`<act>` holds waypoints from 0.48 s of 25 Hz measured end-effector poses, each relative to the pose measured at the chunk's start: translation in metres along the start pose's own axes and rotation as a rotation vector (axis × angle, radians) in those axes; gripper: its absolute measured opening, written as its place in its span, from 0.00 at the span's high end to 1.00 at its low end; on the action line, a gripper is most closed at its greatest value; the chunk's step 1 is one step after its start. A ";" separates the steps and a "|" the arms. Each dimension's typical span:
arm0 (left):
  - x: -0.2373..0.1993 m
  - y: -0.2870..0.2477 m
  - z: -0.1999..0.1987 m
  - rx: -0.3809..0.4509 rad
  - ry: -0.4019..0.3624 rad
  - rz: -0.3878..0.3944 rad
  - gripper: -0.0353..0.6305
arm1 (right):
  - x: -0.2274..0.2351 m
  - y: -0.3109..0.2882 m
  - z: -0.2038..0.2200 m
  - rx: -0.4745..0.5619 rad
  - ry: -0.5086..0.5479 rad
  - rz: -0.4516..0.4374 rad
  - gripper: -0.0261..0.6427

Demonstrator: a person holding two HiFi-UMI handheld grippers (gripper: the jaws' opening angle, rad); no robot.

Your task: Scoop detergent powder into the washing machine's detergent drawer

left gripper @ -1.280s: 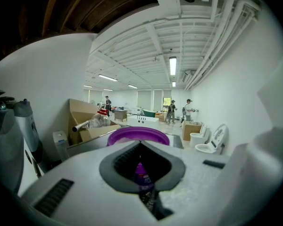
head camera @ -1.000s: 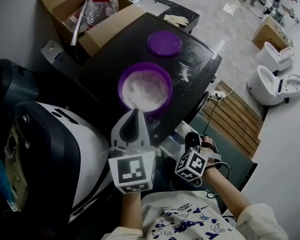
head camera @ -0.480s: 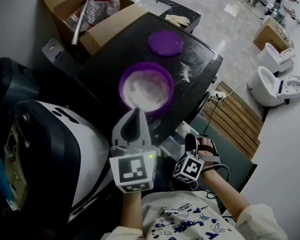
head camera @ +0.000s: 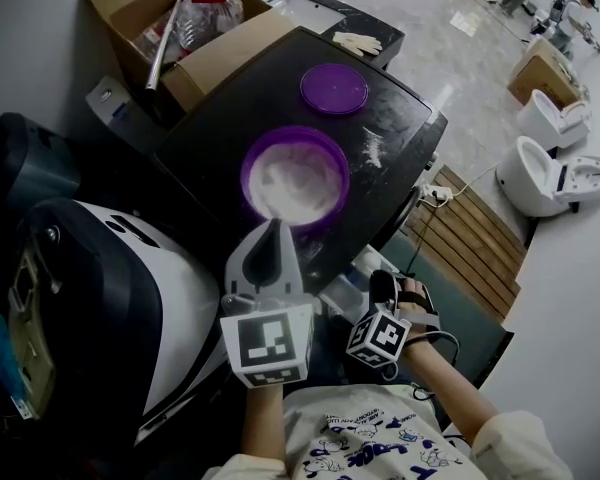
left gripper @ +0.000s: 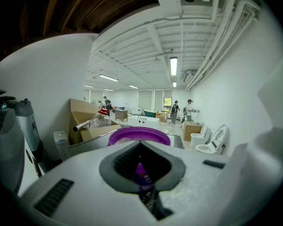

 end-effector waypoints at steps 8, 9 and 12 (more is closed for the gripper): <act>-0.002 0.002 0.000 0.005 0.007 -0.003 0.94 | 0.013 0.004 0.007 0.034 -0.340 -0.152 0.93; -0.002 0.002 -0.001 0.006 0.008 -0.003 0.94 | 0.014 0.005 0.008 0.044 -0.407 -0.185 0.93; -0.004 0.003 -0.002 0.011 0.012 -0.006 0.94 | 0.020 0.010 0.011 0.080 -0.588 -0.270 0.93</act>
Point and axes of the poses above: the fingertips, and each gripper's own axes: y backward along the fingers, x to its right, z out of its underside, the point moved 4 cm from there along y, backward along the fingers, and after that the axes turned 4 degrees about y, right-handed, at the moved point
